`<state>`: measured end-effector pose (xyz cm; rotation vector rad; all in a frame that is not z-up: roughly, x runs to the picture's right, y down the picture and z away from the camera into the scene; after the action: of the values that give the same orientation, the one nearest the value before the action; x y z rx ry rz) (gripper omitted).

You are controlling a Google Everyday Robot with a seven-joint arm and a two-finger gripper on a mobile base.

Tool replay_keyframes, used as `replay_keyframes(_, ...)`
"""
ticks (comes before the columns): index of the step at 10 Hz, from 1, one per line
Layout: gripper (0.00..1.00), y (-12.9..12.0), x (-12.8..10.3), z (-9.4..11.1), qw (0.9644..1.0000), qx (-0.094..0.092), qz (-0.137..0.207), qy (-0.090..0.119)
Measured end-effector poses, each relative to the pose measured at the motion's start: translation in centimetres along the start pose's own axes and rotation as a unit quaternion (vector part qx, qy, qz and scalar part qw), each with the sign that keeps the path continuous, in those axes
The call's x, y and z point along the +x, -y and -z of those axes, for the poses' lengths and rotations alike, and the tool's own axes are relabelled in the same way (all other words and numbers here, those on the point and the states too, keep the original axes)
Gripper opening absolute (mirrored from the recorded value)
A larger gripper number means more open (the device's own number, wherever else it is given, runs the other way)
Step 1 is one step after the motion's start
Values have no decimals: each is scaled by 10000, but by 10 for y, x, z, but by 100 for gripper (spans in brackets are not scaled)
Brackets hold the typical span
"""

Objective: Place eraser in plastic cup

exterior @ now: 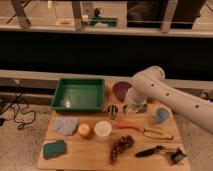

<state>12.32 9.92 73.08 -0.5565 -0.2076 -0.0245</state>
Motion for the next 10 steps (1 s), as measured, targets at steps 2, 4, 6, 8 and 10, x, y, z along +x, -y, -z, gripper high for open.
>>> replay_keyframes(2,0,11,26,-2,9997,57,-234,9)
replay_keyframes(4,0,12,41,-1,9994,45,-357,-9)
replay_keyframes(6,0,13,39,-1,9994,52,-342,-2)
replay_keyframes(8,0,13,41,-1,9993,56,-357,-3)
replay_keyframes(10,0,14,39,-1,9994,67,-345,6)
